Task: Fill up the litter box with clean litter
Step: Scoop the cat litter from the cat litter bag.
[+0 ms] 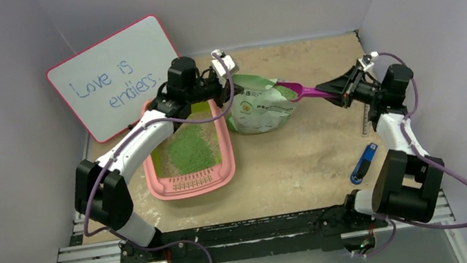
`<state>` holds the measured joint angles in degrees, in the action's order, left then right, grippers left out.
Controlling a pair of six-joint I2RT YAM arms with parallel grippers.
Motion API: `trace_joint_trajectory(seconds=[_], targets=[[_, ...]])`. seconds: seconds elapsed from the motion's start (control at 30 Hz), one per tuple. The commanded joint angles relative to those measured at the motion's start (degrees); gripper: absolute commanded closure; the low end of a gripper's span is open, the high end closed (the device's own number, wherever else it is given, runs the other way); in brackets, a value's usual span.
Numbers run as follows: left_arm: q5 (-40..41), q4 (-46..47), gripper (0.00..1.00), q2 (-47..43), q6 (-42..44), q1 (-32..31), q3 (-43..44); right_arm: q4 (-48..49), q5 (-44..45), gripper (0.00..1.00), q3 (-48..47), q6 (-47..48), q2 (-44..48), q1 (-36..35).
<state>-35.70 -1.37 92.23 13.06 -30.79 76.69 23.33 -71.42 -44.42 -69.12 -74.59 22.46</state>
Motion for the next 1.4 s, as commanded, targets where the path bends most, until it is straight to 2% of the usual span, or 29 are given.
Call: trace_joint_trajectory(seconds=[0.0,0.27,0.37,0.5,0.6,0.7,0.77,0.8,0.87,0.93,1.0,1.07,1.13,1.2,1.3,1.37], targets=[[1.43,1.56,1.00,-2.53,1.44,0.38,0.97,-3.93,1.00,1.00,0.65,1.60,2.94,0.97],[1.14,1.64,1.00,-2.53,1.38,0.38,1.06,-1.67,6.27,1.00,2.60,-1.80,4.00,0.73],[1.07,1.67,1.00,-2.32,1.35,0.38,1.38,2.34,7.61,1.00,4.29,-5.70,5.22,-0.21],[0.46,1.69,1.00,-1.79,1.11,0.38,1.79,11.06,1.96,1.00,6.49,-13.49,4.08,-0.44],[1.10,1.55,1.00,-2.32,1.22,0.38,1.31,10.48,0.37,1.00,6.68,-13.50,5.51,1.35],[1.28,1.72,1.00,-2.70,1.43,0.38,0.60,9.87,3.64,1.00,6.44,-12.83,7.08,1.77],[0.93,1.97,1.00,-2.46,1.13,0.38,0.85,11.32,5.23,1.00,6.21,-14.53,6.18,-1.35],[0.83,1.94,1.00,-2.22,1.02,0.38,1.03,15.06,5.02,1.00,7.15,-16.61,5.92,-1.85],[0.92,1.56,1.00,-2.39,1.11,0.38,1.12,16.07,2.37,1.00,7.82,-18.40,6.57,0.20],[1.23,1.58,1.00,-2.80,1.47,0.38,0.74,9.55,2.14,1.00,7.08,-15.40,8.65,2.96],[1.18,1.90,1.00,-2.78,1.46,0.38,0.73,5.32,5.56,1.00,5.29,-11.03,8.99,1.54],[0.60,1.96,1.00,-2.23,1.03,0.38,1.25,8.63,6.17,1.00,5.43,-12.47,7.61,-1.67],[0.71,1.59,1.00,-2.13,1.05,0.43,1.50,9.81,2.88,1.00,6.50,-14.49,6.94,-0.67],[1.00,1.47,1.00,-2.64,1.44,0.38,0.94,7.62,2.90,1.00,7.37,-13.66,8.44,2.37],[1.35,1.58,1.00,-2.95,1.62,0.39,0.55,-2.48,3.28,1.00,3.91,-5.03,8.53,2.36],[1.06,1.54,1.00,-2.61,1.49,0.38,0.85,-1.93,2.81,1.00,4.05,-6.75,8.69,2.92]])
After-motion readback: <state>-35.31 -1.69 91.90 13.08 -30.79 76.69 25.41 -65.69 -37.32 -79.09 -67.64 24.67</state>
